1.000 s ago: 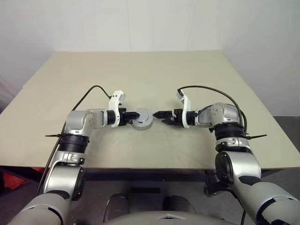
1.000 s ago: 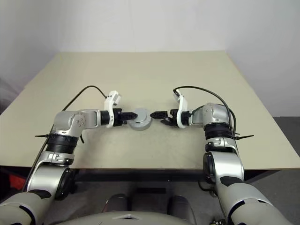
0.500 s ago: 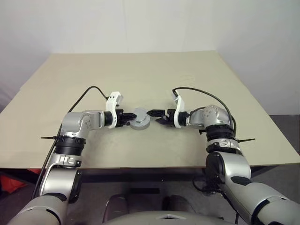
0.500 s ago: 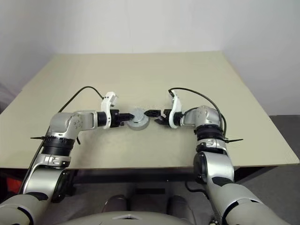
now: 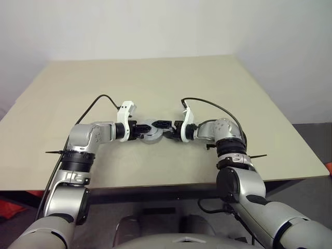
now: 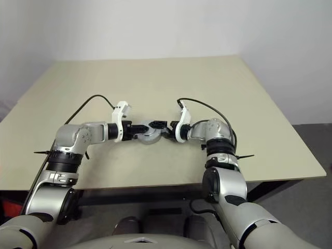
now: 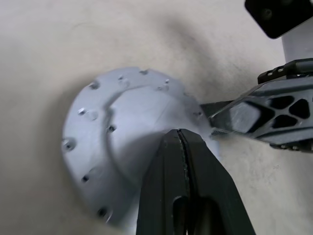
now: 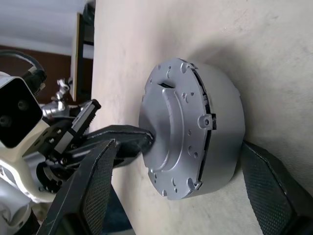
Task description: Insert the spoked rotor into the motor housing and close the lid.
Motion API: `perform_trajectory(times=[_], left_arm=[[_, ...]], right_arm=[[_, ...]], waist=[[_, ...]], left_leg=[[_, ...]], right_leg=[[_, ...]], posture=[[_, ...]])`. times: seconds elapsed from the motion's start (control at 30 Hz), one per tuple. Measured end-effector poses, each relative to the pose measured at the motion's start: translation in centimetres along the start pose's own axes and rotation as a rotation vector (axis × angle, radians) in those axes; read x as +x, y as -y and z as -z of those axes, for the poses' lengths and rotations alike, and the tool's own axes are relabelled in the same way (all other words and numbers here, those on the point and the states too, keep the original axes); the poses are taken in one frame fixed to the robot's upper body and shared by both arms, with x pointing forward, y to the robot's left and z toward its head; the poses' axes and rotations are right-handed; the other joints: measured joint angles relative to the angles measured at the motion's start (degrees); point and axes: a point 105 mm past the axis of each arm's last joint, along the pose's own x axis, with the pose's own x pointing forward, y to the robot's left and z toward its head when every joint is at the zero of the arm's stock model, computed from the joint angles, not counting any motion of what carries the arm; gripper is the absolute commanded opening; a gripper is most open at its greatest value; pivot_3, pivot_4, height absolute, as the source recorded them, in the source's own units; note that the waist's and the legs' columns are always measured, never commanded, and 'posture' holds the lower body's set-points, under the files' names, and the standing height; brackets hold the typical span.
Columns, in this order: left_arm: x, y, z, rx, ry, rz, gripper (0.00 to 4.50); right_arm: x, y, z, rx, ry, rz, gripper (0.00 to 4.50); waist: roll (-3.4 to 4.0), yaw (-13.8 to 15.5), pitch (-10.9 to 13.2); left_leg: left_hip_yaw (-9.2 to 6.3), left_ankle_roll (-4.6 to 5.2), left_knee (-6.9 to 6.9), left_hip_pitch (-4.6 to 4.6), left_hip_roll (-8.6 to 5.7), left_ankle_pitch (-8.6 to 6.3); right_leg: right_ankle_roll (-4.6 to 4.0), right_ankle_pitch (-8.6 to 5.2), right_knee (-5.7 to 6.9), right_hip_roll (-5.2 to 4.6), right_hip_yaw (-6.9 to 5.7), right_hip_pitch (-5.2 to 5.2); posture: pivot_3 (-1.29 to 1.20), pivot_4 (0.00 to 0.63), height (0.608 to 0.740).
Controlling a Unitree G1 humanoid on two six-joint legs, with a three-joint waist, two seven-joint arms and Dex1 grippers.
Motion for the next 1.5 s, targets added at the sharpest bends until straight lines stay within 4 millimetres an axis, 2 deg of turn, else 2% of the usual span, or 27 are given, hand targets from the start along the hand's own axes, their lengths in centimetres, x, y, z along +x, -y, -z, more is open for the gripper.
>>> perform_trajectory(times=[0.23,0.33,0.53,0.73,0.9,1.0,1.5], left_arm=[[-0.2,-0.2,-0.1,0.004,0.002,-0.008,0.0],[-0.3,-0.3,-0.2,0.006,0.006,-0.012,0.0],[-0.4,-0.4,-0.7,0.025,0.025,-0.025,0.0],[-0.2,-0.1,-0.7,0.03,0.027,-0.014,0.0],[-0.2,0.0,-1.0,0.038,0.037,-0.009,0.0],[-0.3,0.0,-1.4,0.052,0.049,-0.015,0.0],[-0.3,-0.5,-1.9,0.046,0.103,-0.03,0.0]], right_arm=[[0.7,-0.5,0.3,-0.003,-0.001,-0.012,4.47],[0.8,-0.5,0.3,-0.005,0.003,-0.012,3.9],[1.0,-0.4,0.8,-0.003,-0.022,-0.002,2.19],[1.3,-0.5,1.3,-0.004,-0.05,-0.002,2.19],[1.4,-0.5,0.9,0.021,-0.022,-0.024,1.22],[1.5,-1.1,0.1,0.005,-0.002,-0.026,1.12],[1.7,-1.0,-0.7,0.042,0.038,-0.024,1.12]], waist=[[0.04,-0.2,0.0],[0.11,-0.1,0.1],[0.15,0.0,0.1],[0.2,0.1,0.2],[0.23,0.2,0.2],[0.24,0.2,0.2],[0.24,0.2,0.2]], left_leg=[[0.02,-0.44,-0.01,-0.03,0.75,0.05],[0.02,-0.52,-0.04,-0.03,0.77,0.09],[0.02,-0.54,-0.03,-0.02,0.76,0.11],[0.02,-0.58,-0.02,-0.05,0.75,0.13],[0.01,-0.64,-0.02,-0.04,0.75,0.17],[0.01,-0.64,-0.02,-0.05,0.76,0.17],[0.01,-0.65,-0.01,-0.09,0.76,0.18]], right_leg=[[-0.4,0.14,-0.07,0.84,0.0,-0.14],[-0.45,0.16,-0.06,0.88,0.0,-0.18],[-0.46,0.17,-0.06,0.87,0.02,-0.17],[-0.49,0.19,-0.06,0.87,0.01,-0.2],[-0.5,0.21,-0.04,0.86,0.02,-0.19],[-0.5,0.21,-0.04,0.87,0.01,-0.19],[-0.55,0.24,-0.03,0.87,0.0,-0.22]], posture=[[0.0,0.0,0.74],[0.0,0.0,0.74],[0.0,0.0,0.74],[0.0,0.0,0.74],[0.0,0.0,0.74],[0.0,0.0,0.74],[0.0,0.0,0.74]])
